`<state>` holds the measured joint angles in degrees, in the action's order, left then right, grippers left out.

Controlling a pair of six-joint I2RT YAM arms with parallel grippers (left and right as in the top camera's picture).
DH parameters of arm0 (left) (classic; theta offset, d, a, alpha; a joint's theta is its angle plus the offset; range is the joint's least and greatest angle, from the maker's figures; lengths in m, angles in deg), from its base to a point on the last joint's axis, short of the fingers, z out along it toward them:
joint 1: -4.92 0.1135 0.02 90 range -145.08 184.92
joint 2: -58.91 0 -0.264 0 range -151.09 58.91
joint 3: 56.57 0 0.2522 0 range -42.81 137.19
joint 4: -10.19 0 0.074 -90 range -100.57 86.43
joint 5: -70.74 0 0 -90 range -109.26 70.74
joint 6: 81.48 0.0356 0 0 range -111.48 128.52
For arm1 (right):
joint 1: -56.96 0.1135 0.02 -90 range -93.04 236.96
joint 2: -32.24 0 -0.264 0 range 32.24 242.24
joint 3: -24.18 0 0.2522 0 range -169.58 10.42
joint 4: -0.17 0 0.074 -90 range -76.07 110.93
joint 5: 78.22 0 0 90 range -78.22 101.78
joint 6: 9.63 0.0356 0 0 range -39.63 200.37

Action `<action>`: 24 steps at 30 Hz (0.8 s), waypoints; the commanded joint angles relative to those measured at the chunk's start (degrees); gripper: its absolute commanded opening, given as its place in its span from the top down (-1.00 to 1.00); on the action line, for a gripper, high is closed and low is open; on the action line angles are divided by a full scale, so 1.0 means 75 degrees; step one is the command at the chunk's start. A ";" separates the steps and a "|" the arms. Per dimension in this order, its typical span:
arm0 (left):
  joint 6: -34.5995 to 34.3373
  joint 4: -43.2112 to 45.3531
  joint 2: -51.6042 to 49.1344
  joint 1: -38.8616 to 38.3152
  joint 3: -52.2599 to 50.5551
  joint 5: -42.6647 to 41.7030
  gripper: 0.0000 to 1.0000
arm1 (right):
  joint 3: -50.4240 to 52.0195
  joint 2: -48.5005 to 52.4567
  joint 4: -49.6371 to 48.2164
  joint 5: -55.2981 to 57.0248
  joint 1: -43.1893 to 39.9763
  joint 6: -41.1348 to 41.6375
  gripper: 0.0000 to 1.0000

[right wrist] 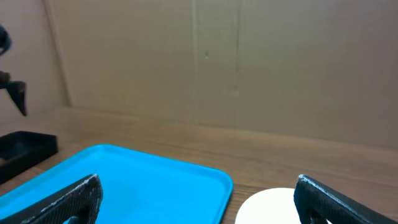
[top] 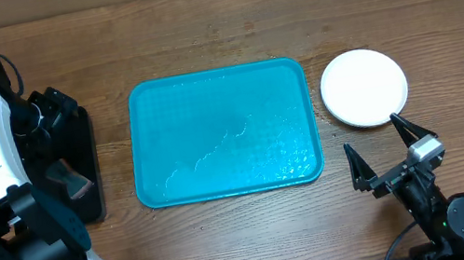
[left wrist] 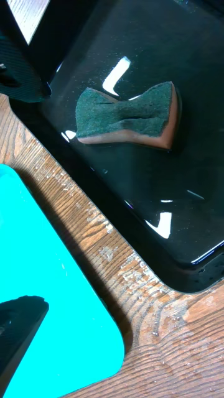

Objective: Clean dirty plates on tray and stack at the side

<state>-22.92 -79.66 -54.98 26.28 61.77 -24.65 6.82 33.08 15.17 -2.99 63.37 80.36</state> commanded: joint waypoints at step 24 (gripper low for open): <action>-0.0099 0.0000 0.0102 -0.0052 0.0119 -0.0023 -0.99 | 0.0417 -0.0090 0.0440 0.1448 -0.0015 0.0006 -1.00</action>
<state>-22.92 -79.66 -54.98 26.28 61.77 -24.65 9.36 33.08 18.71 7.24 63.37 80.36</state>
